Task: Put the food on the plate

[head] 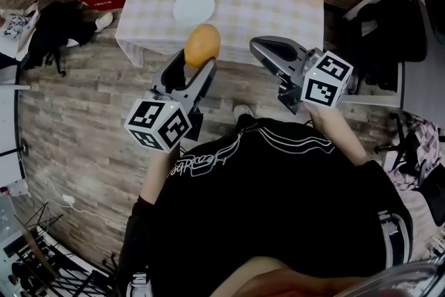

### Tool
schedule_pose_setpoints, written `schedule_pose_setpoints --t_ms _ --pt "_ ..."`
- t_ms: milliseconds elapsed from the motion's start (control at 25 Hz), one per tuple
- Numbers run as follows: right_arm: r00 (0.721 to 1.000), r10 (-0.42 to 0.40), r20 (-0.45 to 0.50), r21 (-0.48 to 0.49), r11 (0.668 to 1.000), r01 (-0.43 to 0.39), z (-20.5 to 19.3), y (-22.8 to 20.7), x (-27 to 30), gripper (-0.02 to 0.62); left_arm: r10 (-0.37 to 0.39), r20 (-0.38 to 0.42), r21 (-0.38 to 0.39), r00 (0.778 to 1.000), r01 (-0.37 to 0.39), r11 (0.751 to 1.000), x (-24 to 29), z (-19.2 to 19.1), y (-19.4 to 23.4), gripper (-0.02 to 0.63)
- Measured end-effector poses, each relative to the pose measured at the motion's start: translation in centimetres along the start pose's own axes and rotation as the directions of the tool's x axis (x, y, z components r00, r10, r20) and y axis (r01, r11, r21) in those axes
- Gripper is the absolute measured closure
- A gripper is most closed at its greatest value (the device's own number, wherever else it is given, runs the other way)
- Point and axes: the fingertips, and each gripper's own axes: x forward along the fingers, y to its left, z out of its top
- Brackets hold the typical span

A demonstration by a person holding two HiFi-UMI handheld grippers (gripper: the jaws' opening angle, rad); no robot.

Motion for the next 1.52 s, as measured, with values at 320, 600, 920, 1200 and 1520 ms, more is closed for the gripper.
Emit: schedule_pose_setpoints --t_ms 320,600,920,1200,1520 --pt "0.999 0.045 -0.001 -0.021 0.999 -0.045 2.7 -4.3 1.8 0.598 0.049 0.022 0.016 0.999 -0.049 0.999 4.2 2.5 2.1 0.325" --pt "0.998 0.056 0.007 -0.039 0.998 -0.056 3.7 -5.7 2.7 0.598 0.066 0.022 0.023 0.998 -0.067 0.997 5.4 2.7 3.1 0.325" --pt "0.999 0.032 -0.005 -0.017 0.999 -0.032 3.7 -7.7 5.0 0.598 0.062 -0.003 0.018 0.998 -0.062 0.998 7.3 3.2 6.2 0.325" --pt "1.0 -0.001 -0.018 0.019 1.0 0.001 3.9 -10.3 7.6 0.598 0.066 -0.044 0.013 0.997 -0.066 0.998 9.8 3.5 10.4 0.325" --pt "0.999 -0.038 -0.024 0.064 0.997 0.04 3.6 -13.6 10.4 0.598 0.084 -0.098 0.017 0.992 -0.083 0.996 12.8 3.1 15.5 0.325"
